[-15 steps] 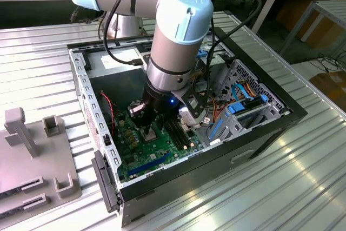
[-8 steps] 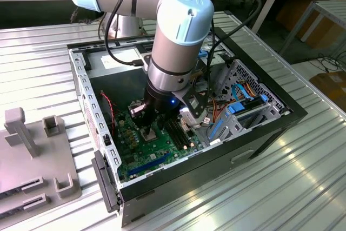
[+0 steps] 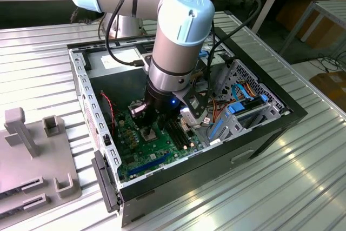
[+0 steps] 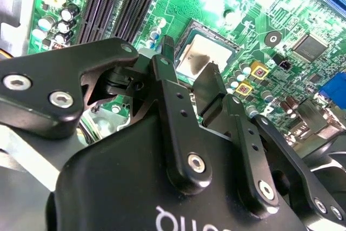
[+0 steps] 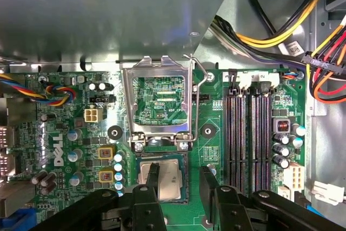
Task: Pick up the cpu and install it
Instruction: 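Place the cpu into insertion slot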
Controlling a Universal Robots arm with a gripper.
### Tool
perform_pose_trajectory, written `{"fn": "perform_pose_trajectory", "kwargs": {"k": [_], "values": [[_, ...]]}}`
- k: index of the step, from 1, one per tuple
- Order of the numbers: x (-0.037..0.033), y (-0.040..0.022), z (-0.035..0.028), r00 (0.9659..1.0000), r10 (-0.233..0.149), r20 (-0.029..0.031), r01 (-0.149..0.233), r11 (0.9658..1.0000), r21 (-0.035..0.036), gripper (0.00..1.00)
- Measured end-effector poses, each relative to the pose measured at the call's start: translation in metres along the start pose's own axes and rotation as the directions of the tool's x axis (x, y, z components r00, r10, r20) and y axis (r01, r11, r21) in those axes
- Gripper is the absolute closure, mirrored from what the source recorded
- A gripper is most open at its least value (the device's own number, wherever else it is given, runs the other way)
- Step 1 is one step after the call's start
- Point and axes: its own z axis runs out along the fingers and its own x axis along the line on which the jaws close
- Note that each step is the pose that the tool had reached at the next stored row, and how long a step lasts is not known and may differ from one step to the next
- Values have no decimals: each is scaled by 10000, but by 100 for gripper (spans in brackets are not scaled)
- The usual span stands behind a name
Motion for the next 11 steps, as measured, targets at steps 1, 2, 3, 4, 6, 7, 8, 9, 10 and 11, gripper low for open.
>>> {"fn": "perform_pose_trajectory", "kwargs": {"k": [1,2,3,4,6,7,8,9,10,11], "values": [[-1,0,2,10000,0,0,0,10000,-1,57],[-2,0,3,10000,0,0,0,10000,-1,57],[-4,0,6,10000,0,0,0,10000,0,57],[-6,-1,9,10000,0,0,0,10000,0,57],[-8,-2,11,10000,0,0,0,10000,0,57],[-9,-2,13,10000,-1,0,1,10000,-1,57],[-9,-2,16,10000,0,1,0,10000,-1,57],[-9,-3,19,10000,0,0,0,10000,-2,57],[-9,-3,21,10000,0,0,0,10000,-1,57],[-9,-3,24,10000,-1,0,1,10000,0,57]]}}
